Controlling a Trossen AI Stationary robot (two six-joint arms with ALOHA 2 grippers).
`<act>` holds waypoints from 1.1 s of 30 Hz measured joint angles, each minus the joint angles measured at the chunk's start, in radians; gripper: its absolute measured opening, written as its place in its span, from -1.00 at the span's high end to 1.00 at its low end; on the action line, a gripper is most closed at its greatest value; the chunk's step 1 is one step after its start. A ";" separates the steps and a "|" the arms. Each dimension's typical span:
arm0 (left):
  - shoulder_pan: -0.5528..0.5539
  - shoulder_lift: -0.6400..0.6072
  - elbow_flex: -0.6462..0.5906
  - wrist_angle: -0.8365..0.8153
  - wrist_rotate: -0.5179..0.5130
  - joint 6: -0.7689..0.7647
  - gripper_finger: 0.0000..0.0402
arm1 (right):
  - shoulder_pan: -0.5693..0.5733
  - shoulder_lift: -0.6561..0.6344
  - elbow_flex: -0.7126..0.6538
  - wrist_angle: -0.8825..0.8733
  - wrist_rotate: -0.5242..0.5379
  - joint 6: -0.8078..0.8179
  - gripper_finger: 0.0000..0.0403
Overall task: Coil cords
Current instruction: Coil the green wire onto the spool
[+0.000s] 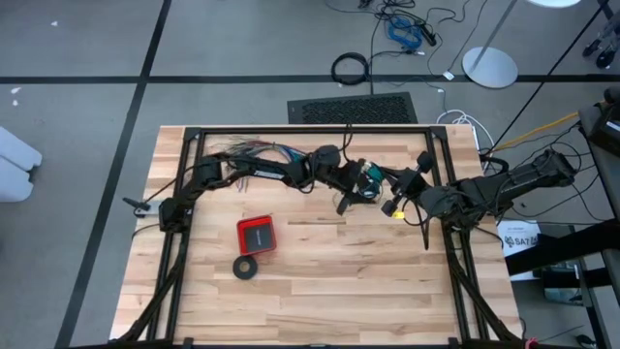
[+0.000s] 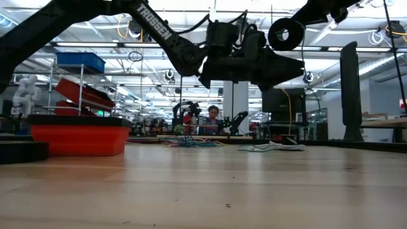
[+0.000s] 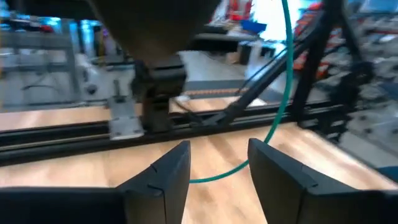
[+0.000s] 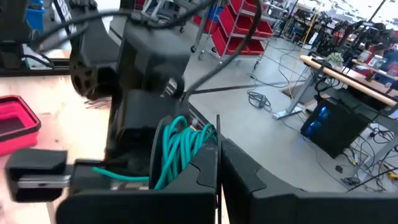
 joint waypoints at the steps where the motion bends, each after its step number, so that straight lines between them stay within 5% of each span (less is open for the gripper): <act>1: -0.003 0.012 0.000 0.023 0.023 -0.017 0.16 | 0.000 0.000 0.000 0.003 0.000 -0.002 1.00; 17: 0.044 0.020 -0.001 -0.070 0.177 -0.043 0.16 | 0.000 0.000 0.000 0.001 -0.002 -0.003 1.00; 33: -0.063 0.019 -0.001 0.031 -0.148 0.077 0.16 | 0.000 0.000 0.000 0.001 -0.014 0.047 1.00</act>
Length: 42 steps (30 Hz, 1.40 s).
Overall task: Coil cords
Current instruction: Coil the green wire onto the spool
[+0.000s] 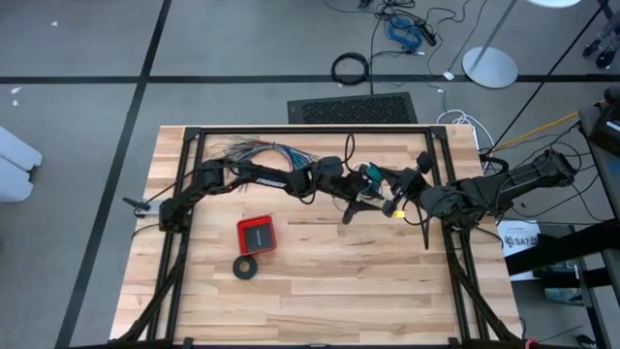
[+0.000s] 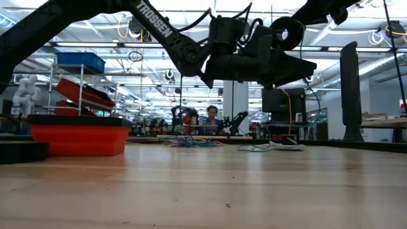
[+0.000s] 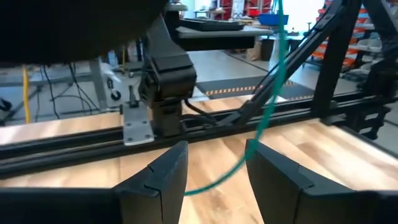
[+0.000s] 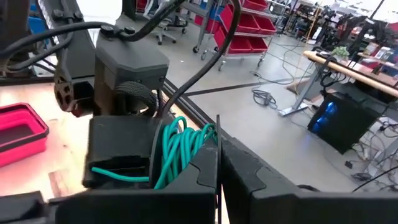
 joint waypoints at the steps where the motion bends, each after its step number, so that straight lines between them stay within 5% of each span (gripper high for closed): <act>1: 0.004 0.000 0.000 0.000 0.000 0.012 0.16 | 0.000 0.000 0.000 0.001 -0.013 0.003 1.00; 7: 0.043 0.000 0.000 -0.003 0.038 0.059 0.20 | -0.001 0.000 0.000 0.063 -0.049 -0.012 1.00; 13: 0.082 0.000 0.000 -0.006 0.112 0.065 0.46 | 0.009 -0.002 0.000 0.113 -0.131 -0.030 1.00; 26: 0.108 -0.001 0.000 -0.006 0.125 0.065 0.77 | 0.056 -0.005 0.000 0.168 -0.124 -0.019 1.00; 30: 0.120 -0.001 0.000 -0.010 0.279 0.065 0.83 | 0.057 -0.005 0.000 0.167 -0.123 -0.016 1.00; 42: 0.137 -0.001 0.001 -0.149 0.404 0.103 0.18 | 0.057 -0.009 0.000 0.167 -0.119 -0.019 1.00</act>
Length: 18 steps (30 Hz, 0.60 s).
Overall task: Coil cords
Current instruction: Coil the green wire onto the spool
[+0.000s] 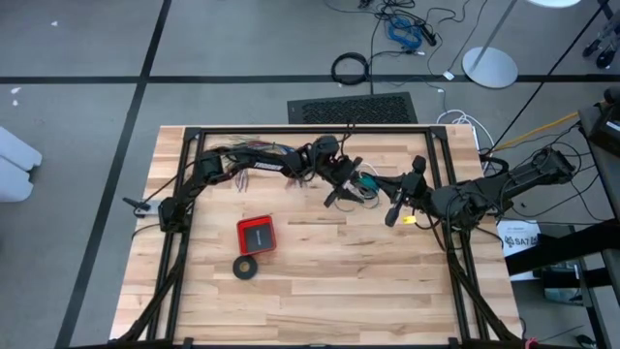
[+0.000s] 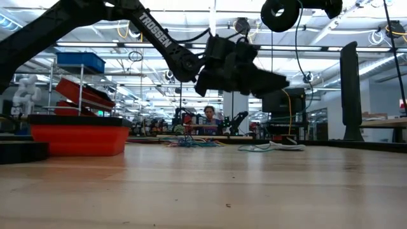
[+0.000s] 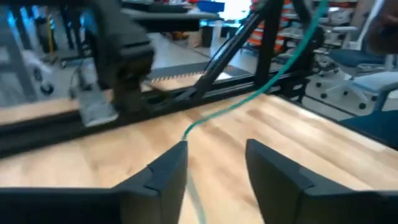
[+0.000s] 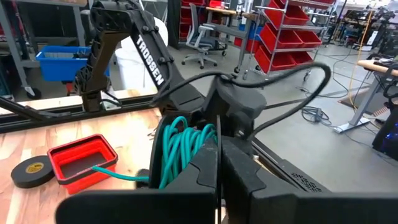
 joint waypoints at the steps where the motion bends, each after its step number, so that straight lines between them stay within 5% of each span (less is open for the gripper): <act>1: -0.012 0.000 0.000 0.011 0.000 0.000 0.13 | 0.000 0.000 0.000 0.000 0.000 0.000 1.00; 6: -0.076 0.000 0.000 0.047 -0.079 0.051 -0.01 | 0.000 0.000 0.000 0.001 0.000 0.003 1.00; 18: -0.156 0.000 0.000 0.153 -0.366 0.043 0.03 | 0.000 0.000 0.000 0.003 0.000 0.014 1.00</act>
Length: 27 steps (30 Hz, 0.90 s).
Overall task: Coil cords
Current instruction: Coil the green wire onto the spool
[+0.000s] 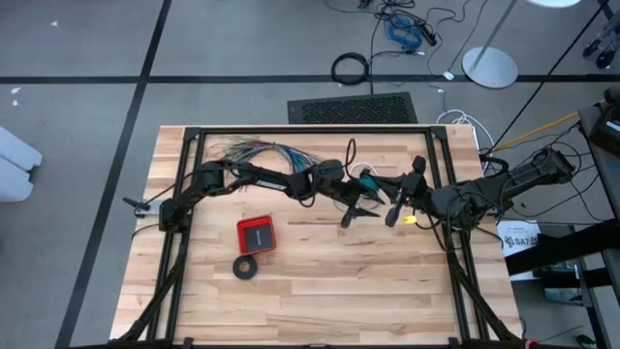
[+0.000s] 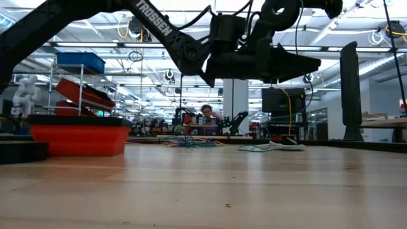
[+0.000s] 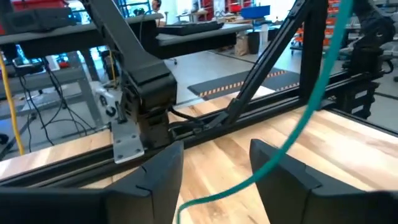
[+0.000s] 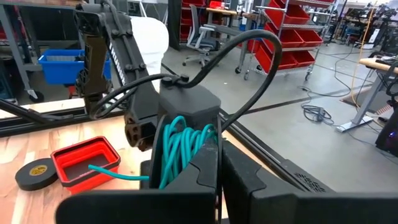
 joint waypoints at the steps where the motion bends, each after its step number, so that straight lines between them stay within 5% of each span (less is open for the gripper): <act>1: -0.002 0.000 0.000 -0.001 -0.003 0.001 0.07 | 0.000 0.000 0.000 0.000 0.000 0.000 1.00; 8: 0.007 0.000 0.000 -0.013 -0.004 0.041 0.52 | 0.000 0.001 0.000 0.003 -0.037 0.012 1.00; 14: 0.057 0.000 0.000 -0.013 0.123 0.096 0.95 | 0.000 0.001 0.000 0.004 -0.112 0.044 1.00; 27: 0.186 -0.001 -0.001 -0.042 0.225 -0.075 0.98 | 0.001 0.001 0.000 -0.134 -0.163 0.127 1.00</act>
